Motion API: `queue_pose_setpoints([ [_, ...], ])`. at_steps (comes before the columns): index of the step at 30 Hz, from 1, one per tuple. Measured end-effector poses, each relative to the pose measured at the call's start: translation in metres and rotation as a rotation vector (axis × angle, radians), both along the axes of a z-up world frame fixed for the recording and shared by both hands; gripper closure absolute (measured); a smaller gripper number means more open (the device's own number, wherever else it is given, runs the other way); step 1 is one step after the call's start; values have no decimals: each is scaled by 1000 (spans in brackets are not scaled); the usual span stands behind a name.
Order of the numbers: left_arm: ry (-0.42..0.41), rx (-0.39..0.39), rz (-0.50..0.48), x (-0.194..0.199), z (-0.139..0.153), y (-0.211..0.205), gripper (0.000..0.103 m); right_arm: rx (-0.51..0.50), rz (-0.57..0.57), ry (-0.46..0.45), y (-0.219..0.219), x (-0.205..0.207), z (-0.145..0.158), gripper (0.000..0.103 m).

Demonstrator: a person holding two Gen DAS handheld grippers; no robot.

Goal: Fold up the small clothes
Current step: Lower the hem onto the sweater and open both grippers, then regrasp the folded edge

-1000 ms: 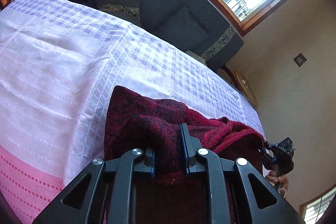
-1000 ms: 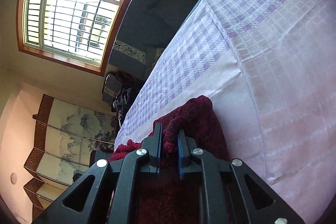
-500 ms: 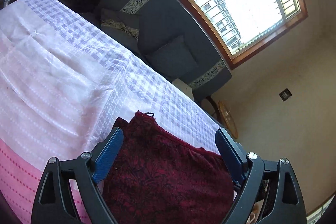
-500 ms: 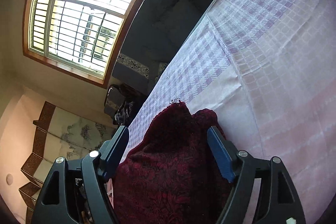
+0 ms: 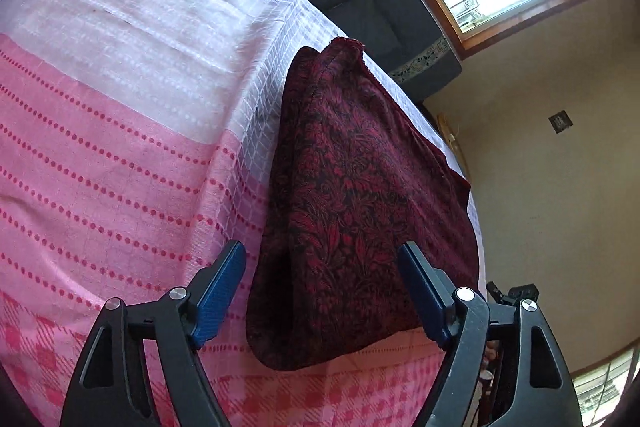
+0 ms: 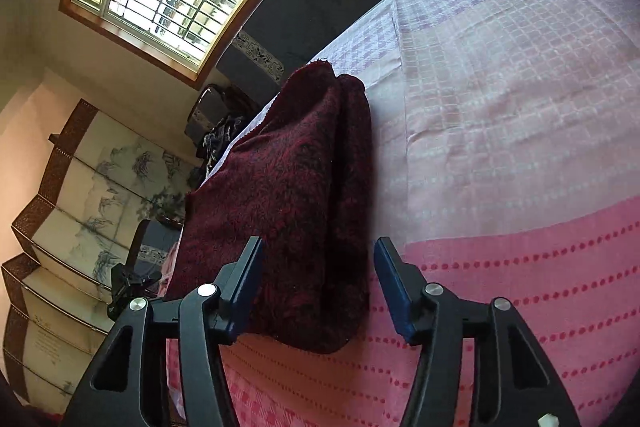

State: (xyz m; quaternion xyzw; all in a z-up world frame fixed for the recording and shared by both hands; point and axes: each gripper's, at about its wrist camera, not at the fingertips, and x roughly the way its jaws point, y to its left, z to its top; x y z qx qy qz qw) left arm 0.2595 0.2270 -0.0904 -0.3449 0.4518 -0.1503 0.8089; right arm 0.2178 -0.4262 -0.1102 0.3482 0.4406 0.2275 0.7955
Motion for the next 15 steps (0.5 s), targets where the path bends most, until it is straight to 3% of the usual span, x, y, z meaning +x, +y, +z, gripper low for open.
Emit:
queue_pose_setpoints([
  [4, 18, 41, -54, -5, 1, -17, 52, 30, -9, 15, -6, -14, -9, 53],
  [7, 26, 44, -69, -8, -2, -24, 52, 85, 27, 16, 2, -12, -9, 53],
  [10, 18, 41, -72, -7, -3, -25, 52, 54, 68, 10, 19, -5, -4, 53],
  [12, 23, 59, -69, -7, -3, -25, 61, 7, 98, 5, 30, -2, 0, 76],
  [13, 27, 77, -72, -5, -3, -26, 80, -22, 111, 6, 35, -2, 2, 93],
  [14, 30, 87, -80, -6, -4, -26, 92, -49, 111, 7, 38, -2, 4, 92],
  [15, 32, 83, -84, -7, -4, -24, 92, -62, 111, 5, 39, -2, 6, 93],
])
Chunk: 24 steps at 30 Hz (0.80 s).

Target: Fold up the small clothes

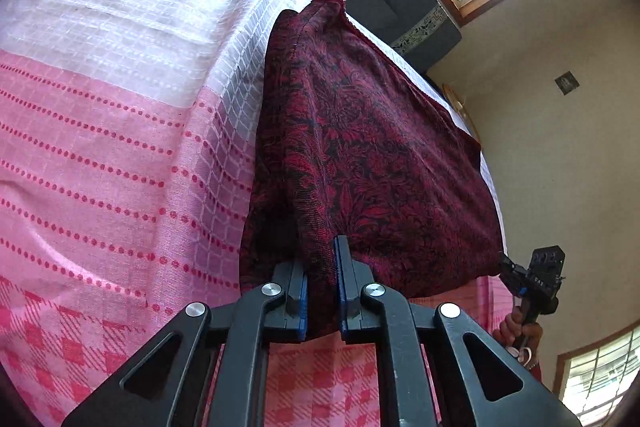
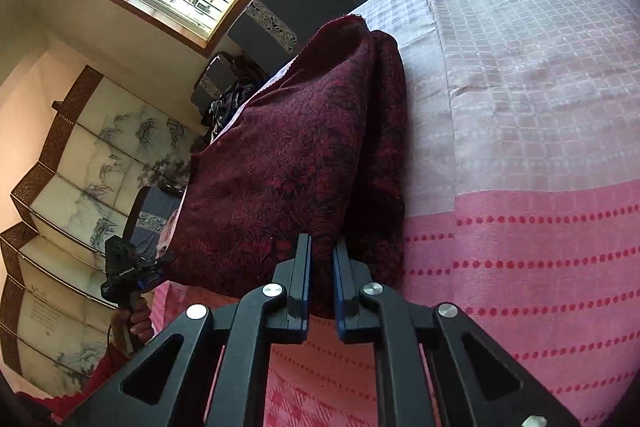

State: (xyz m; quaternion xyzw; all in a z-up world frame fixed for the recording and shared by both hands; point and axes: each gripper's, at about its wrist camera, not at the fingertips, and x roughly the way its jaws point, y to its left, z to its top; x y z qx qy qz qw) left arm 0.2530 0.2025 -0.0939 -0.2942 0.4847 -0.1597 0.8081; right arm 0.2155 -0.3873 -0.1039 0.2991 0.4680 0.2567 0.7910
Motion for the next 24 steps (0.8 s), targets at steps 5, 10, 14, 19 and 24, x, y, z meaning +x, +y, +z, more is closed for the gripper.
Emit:
queue_pose_setpoints([
  [5, -1, 15, -36, -8, 5, 3, 93, 19, 8, -2, -7, -11, 8, 93],
  [10, 11, 70, -65, -12, -1, 5, 93, -13, 21, 38, -16, -23, -5, 93],
  [14, 36, 78, -77, -9, -11, 2, 93, -15, 11, 84, -20, -25, -27, 94],
  [19, 33, 82, -77, -8, -10, -3, 93, -35, 11, 80, -19, -23, -26, 94],
  [24, 12, 108, -94, -16, -3, -4, 93, -11, 0, 71, -21, -29, -20, 94],
])
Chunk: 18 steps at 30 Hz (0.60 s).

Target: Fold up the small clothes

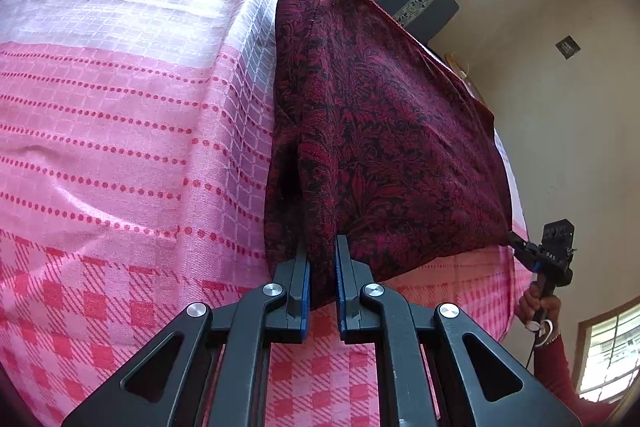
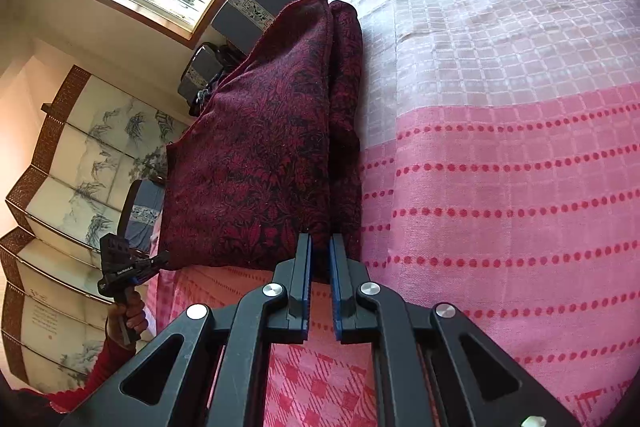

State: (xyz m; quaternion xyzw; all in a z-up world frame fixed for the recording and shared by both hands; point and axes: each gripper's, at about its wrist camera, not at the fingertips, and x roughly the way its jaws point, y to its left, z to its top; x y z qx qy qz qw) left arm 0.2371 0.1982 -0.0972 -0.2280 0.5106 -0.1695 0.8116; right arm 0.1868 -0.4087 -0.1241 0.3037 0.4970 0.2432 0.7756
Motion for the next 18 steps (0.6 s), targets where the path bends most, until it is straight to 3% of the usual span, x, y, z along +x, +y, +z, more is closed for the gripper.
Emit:
queue_pose_setpoints([
  [7, 18, -33, 8, 3, -8, 5, 93, -36, 6, 23, 0, 4, -6, 94],
  [12, -1, 12, 20, -4, -2, 0, 89, -19, -12, 22, -1, 6, -7, 91],
  [15, -22, 63, 39, -7, 4, -1, 80, -21, -21, 14, 0, 4, -5, 88],
  [18, -38, 95, 53, -12, 9, -1, 75, -24, -50, 15, -2, 5, -4, 78],
])
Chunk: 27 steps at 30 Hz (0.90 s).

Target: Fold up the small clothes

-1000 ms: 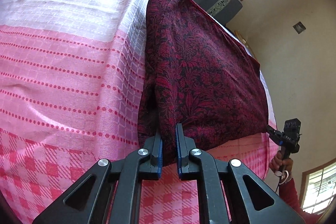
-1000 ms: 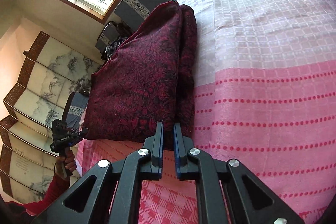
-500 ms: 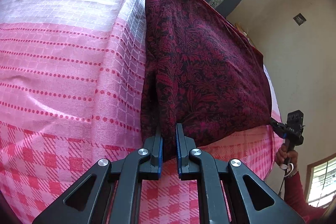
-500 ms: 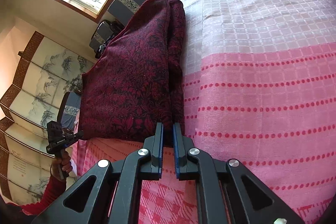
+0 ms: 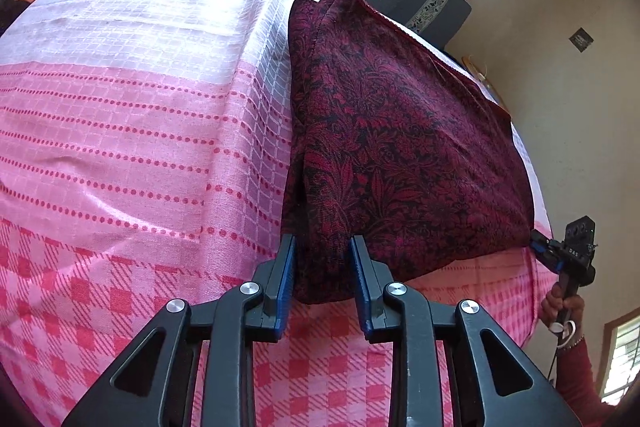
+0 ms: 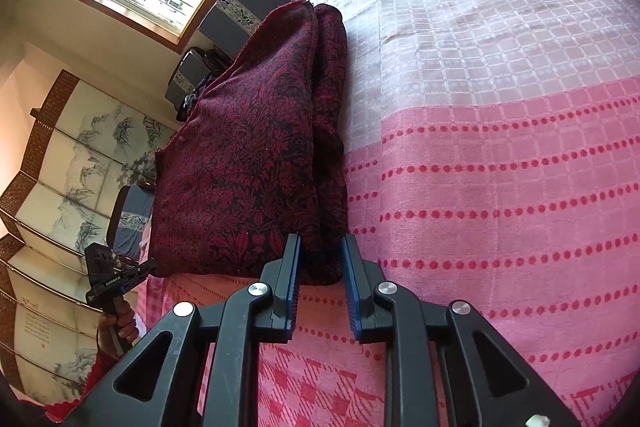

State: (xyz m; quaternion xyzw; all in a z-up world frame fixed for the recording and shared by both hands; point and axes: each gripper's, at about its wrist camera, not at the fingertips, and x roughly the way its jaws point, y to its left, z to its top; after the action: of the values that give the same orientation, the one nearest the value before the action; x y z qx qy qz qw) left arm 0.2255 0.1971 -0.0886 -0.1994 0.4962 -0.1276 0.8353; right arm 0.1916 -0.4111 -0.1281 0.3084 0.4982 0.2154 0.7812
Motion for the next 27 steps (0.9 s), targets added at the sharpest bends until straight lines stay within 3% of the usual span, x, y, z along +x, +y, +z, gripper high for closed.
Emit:
queue_pose_setpoints([
  [3, -16, 48, 17, -4, 6, 0, 71, 6, -41, -16, -7, 0, 3, 74],
  [5, -31, 56, 21, -6, 9, 2, 58, 29, -57, -23, -11, -1, 4, 67],
  [7, -44, 53, 30, -6, 11, 5, 54, 48, -63, -25, -13, -1, 4, 61],
  [17, -11, -35, -1, 1, -10, 4, 54, 55, -11, -36, 9, 6, 7, 52],
  [21, -23, 9, -22, -1, -7, -4, 54, 20, 31, -50, 23, 10, 9, 52],
  [24, -78, 147, -37, -5, 2, -18, 58, -16, 53, -61, 29, 11, 11, 65],
  [26, -97, 237, -63, -8, 5, -31, 75, -55, 58, -45, 31, 13, 8, 82],
  [27, -104, 268, -79, -9, 6, -38, 78, -52, 54, -32, 31, 14, 5, 84],
])
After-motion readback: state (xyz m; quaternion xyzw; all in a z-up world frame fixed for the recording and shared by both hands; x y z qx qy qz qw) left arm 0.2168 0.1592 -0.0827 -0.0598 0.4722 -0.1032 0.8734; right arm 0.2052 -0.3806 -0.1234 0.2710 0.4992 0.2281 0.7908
